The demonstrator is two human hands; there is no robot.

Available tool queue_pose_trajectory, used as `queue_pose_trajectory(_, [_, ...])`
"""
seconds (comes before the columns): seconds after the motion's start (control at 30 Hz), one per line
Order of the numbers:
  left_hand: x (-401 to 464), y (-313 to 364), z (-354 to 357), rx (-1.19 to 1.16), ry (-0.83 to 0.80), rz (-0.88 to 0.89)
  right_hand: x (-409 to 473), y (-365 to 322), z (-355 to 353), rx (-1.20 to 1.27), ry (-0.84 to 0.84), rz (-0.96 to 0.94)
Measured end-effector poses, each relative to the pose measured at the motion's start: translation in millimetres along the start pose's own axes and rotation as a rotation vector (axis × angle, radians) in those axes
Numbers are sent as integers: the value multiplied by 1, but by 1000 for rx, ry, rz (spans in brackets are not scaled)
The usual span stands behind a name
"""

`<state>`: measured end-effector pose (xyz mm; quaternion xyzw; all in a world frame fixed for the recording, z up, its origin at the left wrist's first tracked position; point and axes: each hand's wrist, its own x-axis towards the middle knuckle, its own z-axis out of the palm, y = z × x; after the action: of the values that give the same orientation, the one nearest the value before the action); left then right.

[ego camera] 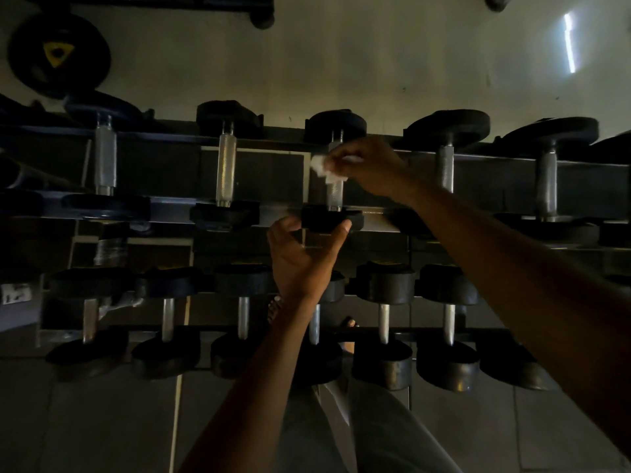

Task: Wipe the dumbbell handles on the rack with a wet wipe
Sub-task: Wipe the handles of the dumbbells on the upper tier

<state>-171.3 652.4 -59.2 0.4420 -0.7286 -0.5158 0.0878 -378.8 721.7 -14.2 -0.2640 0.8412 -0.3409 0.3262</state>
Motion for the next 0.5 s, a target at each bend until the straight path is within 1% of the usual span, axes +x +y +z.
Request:
queue_pose_trajectory(0.03, [-2, 0, 5, 21, 7, 32, -7, 9, 0, 107, 129, 1])
queue_pose_trajectory(0.1, [-6, 2, 17, 56, 35, 94, -19, 26, 4, 212, 323, 10])
queue_pose_trajectory(0.13, [-7, 4, 23, 82, 60, 113, -22, 34, 6, 229, 389, 16])
queue_pose_trajectory(0.2, [-9, 9, 35, 139, 113, 92, -24, 44, 10, 245, 488, 17])
queue_pose_trajectory(0.3, [-8, 10, 48, 192, 166, 40, -23, 50, 11, 246, 556, 30])
queue_pose_trajectory(0.4, [-9, 6, 52, 191, 239, 75, -19, 55, 11, 219, 570, 37])
queue_pose_trajectory(0.5, [-8, 2, 51, 135, 312, 118, -15, 58, 13, 204, 570, 34])
